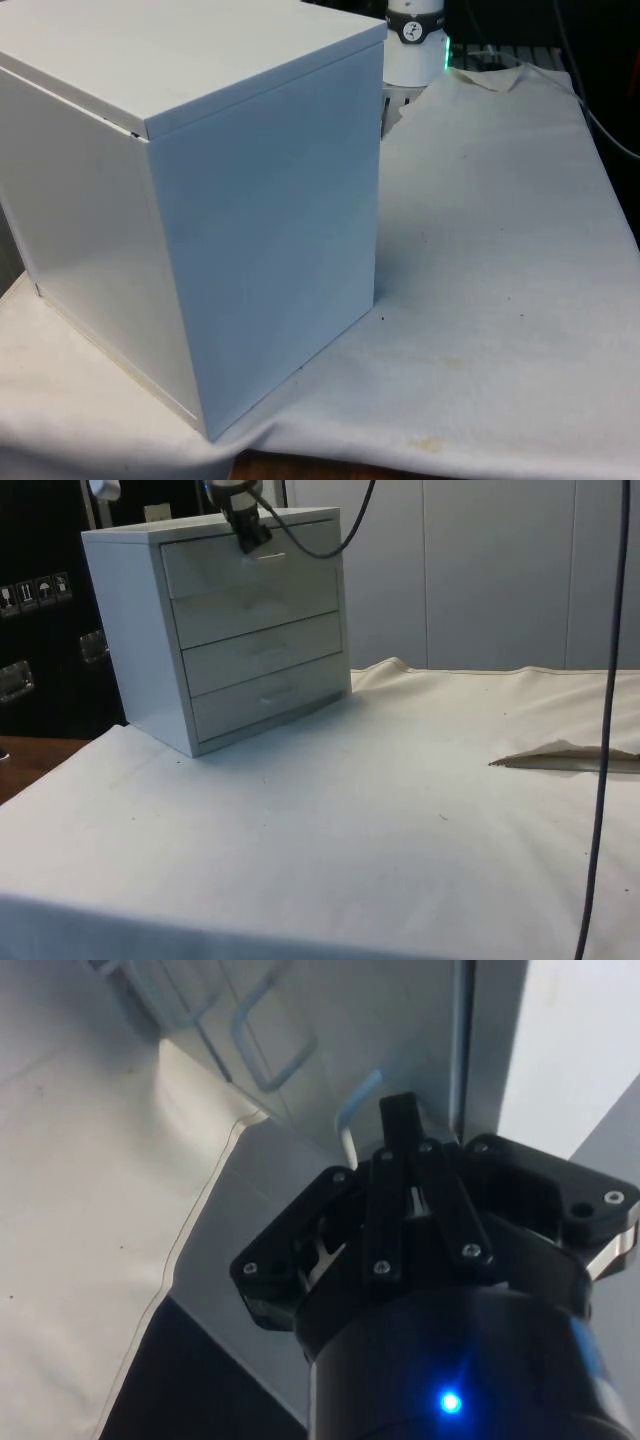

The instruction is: Open the drawer, then close it.

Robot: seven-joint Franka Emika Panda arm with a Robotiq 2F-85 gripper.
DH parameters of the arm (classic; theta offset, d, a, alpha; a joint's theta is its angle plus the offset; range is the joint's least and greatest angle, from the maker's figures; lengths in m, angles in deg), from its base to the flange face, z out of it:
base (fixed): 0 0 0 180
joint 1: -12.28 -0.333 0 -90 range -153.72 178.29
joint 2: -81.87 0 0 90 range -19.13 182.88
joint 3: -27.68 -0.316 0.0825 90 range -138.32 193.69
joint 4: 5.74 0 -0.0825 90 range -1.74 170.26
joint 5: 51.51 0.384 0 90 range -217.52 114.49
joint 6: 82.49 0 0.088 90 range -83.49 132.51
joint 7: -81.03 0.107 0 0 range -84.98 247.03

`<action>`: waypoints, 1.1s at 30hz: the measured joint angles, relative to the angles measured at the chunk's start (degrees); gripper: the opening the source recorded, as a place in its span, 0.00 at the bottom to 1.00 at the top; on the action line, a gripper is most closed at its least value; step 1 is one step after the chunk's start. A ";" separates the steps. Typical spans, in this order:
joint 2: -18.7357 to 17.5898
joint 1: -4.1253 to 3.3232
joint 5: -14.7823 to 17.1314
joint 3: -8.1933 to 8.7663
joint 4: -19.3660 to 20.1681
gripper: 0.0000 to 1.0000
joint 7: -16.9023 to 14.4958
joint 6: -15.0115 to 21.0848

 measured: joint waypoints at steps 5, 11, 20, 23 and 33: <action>-1.20 0.29 0.34 0.29 -0.92 0.00 0.00 0.52; -1.55 0.34 0.40 0.29 -1.09 0.00 0.06 0.52; -0.40 -0.17 0.40 -0.06 -0.69 0.00 0.23 -0.92; 1.03 -0.46 0.11 -0.57 -0.11 0.00 0.17 -2.29; 7.05 -1.20 -1.78 -2.86 3.21 0.00 0.29 -6.93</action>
